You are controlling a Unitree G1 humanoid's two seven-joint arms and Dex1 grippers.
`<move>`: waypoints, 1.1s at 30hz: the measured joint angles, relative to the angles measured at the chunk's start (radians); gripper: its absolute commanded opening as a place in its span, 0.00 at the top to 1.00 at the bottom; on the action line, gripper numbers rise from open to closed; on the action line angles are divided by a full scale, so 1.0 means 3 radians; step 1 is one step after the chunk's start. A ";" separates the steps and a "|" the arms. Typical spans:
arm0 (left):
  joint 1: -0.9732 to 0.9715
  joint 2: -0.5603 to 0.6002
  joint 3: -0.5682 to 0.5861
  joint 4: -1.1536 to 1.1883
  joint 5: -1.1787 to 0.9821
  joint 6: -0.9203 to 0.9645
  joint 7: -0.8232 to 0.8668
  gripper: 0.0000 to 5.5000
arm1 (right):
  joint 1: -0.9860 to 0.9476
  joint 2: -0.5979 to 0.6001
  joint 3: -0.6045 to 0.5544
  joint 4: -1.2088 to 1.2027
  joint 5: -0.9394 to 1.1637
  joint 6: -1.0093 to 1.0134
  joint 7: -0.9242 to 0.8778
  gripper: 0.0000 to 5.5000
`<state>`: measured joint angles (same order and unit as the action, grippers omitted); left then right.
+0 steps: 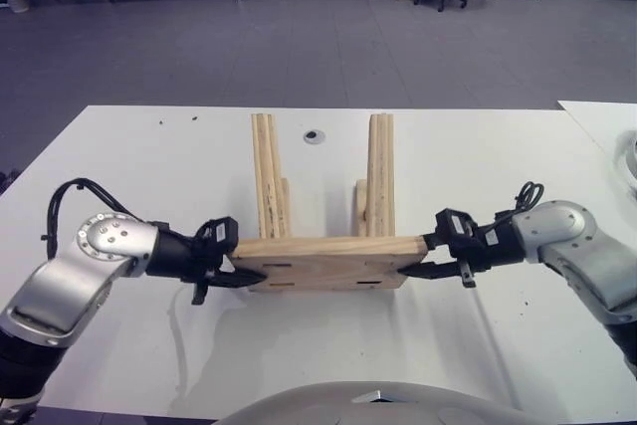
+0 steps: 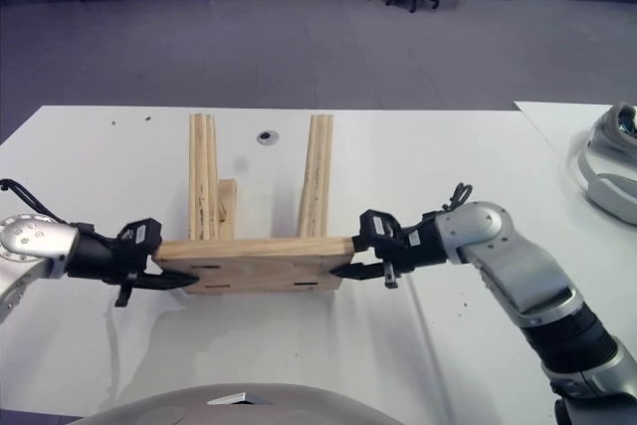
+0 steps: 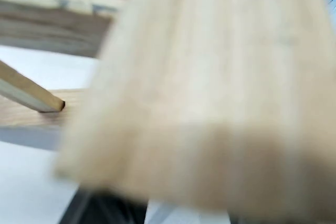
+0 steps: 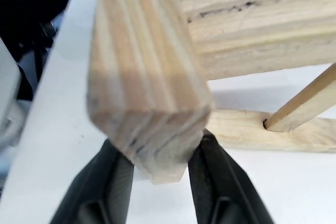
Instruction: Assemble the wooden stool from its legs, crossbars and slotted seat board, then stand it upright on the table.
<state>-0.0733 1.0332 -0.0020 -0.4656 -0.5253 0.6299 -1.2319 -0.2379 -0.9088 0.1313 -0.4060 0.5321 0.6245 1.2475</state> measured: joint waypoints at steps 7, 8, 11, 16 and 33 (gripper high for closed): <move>-0.1321 0.0216 0.0103 0.0795 -0.1165 0.1440 -0.0622 0.71 | -0.1543 -0.0163 -0.0298 0.0896 0.1382 0.1849 0.0333 0.75; -0.1615 0.0186 0.0101 0.1030 -0.1398 0.1792 -0.0644 0.72 | -0.1822 -0.0181 -0.0287 0.1164 0.1520 0.2146 0.0402 0.75; -0.2353 0.0103 0.0041 0.1756 -0.1954 0.2567 -0.0602 0.76 | -0.2410 -0.0301 0.0061 0.1846 0.1971 0.2741 0.0484 0.76; -0.3067 0.0228 -0.0630 0.2841 -0.2942 0.3242 -0.0028 0.76 | -0.3191 -0.0481 0.1205 0.2725 0.2903 0.3175 0.0333 0.76; -0.1324 -0.0109 0.0079 0.2677 -0.4798 0.2412 0.2544 0.31 | -0.0769 0.0009 -0.0480 0.2557 0.4794 0.2328 -0.2619 0.27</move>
<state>-0.4704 1.0005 0.0218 0.3374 -1.9648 1.3535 -0.4687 -0.4685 -0.9061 -0.0128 0.3613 1.9701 1.3229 0.4620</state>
